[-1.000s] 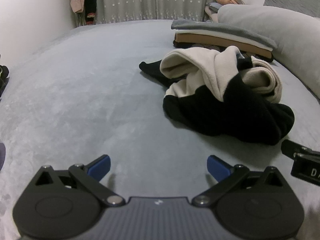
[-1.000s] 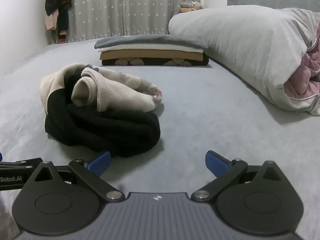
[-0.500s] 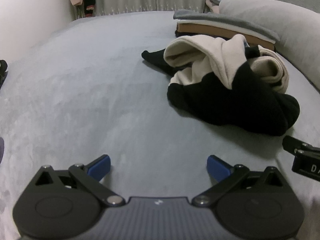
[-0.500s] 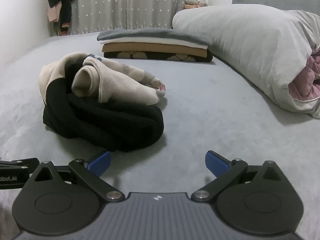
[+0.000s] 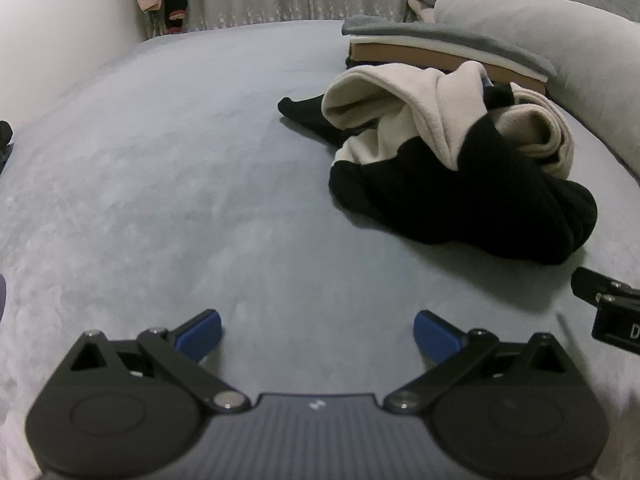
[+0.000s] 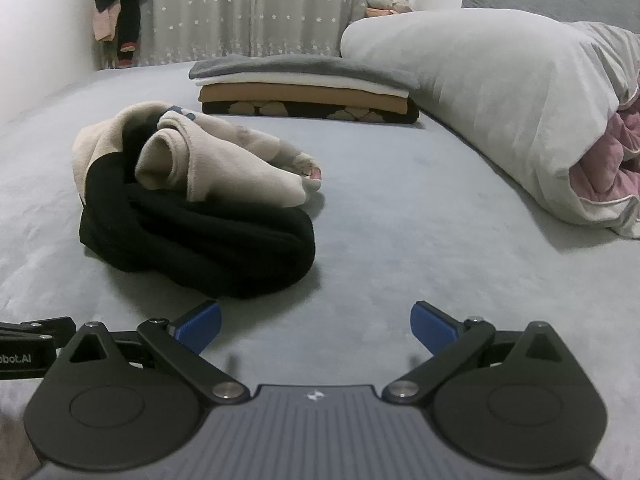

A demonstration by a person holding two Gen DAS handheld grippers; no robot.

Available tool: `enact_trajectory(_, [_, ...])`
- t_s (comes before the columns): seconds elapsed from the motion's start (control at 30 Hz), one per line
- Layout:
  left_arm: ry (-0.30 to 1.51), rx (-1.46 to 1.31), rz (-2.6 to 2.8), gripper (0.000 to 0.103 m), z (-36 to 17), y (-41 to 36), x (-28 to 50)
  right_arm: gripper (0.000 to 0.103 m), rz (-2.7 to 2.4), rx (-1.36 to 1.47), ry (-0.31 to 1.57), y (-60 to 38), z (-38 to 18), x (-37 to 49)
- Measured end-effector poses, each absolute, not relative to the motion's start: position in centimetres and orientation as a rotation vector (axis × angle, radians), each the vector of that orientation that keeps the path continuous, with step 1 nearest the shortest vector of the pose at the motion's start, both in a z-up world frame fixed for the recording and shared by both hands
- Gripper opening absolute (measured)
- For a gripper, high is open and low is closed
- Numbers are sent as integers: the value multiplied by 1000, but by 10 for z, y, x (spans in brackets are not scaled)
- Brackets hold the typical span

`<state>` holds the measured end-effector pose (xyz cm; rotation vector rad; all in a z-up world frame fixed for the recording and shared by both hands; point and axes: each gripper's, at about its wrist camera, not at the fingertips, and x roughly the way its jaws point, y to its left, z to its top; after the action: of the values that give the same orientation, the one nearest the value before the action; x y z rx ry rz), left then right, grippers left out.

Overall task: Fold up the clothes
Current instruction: 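Move both grippers toward the crumpled black-and-cream shirt on the bed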

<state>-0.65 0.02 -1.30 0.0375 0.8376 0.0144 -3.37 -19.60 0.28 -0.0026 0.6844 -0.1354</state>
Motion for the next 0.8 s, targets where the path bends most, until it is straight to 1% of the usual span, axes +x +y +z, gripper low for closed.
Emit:
enact_trajectory(0.17, [850,27,16,103,-13,-2,-3,103,-128,16,700,-195,1,-35])
enact_trajectory(0.33, [871,11,13,103,-10,-4,-4,103,-106,-27,702,-190,6,-42])
enact_trajectory(0.5, [903,0,12,103,-3,-5,-5,103,-111,-52,758,-195,10,-50])
enact_trajectory(0.63, [931,-36,22,103,5,-1,-13,103,-99,42,809,-205,18,-58])
enact_trajectory(0.8, [960,-66,14,103,9,3,-20,103,-88,157,806,-209,36,-66])
